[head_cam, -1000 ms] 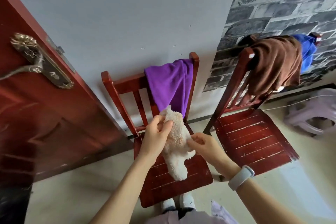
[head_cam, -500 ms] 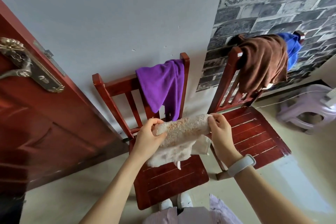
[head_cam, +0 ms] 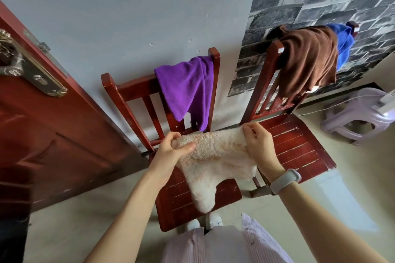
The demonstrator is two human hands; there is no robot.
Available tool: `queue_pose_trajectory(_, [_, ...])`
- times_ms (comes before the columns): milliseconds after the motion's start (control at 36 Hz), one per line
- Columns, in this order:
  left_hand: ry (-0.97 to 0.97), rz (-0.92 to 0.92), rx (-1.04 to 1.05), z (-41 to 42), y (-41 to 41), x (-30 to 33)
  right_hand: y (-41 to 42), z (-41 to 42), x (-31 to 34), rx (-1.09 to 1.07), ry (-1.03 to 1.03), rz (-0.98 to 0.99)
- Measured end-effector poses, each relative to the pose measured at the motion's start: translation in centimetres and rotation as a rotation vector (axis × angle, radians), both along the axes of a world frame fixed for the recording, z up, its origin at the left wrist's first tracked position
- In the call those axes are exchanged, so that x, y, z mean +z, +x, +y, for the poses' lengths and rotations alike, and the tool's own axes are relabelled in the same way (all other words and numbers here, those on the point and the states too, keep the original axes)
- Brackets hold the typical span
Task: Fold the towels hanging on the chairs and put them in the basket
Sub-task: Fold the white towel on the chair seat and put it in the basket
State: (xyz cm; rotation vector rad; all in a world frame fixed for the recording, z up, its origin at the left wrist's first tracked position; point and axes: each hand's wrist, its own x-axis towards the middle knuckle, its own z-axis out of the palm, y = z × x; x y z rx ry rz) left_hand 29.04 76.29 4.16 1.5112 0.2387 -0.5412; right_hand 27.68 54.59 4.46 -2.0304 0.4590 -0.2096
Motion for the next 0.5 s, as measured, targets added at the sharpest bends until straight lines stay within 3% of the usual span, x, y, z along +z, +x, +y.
queue_pose_trajectory(56, [-0.045, -0.017, 0.026, 0.5, 0.0, 0.1, 0.1, -0.7, -0.1, -0.034, -0.004, 0.002])
queue_pose_trajectory(194, [0.15, -0.093, 0.04, 2.2, 0.2, 0.0, -0.1, -3.0, -0.5, -0.141, 0.034, 0.021])
queue_pose_trajectory(389, [0.713, -0.415, -0.156, 2.0, 0.0, -0.7, -0.6, -2.8, -0.2, -0.01, 0.145, 0.078])
queue_pose_trajectory(500, [0.843, -0.573, -0.206, 1.6, -0.4, -0.8, -0.4, -2.9, 0.1, 0.007, 0.179, 0.056])
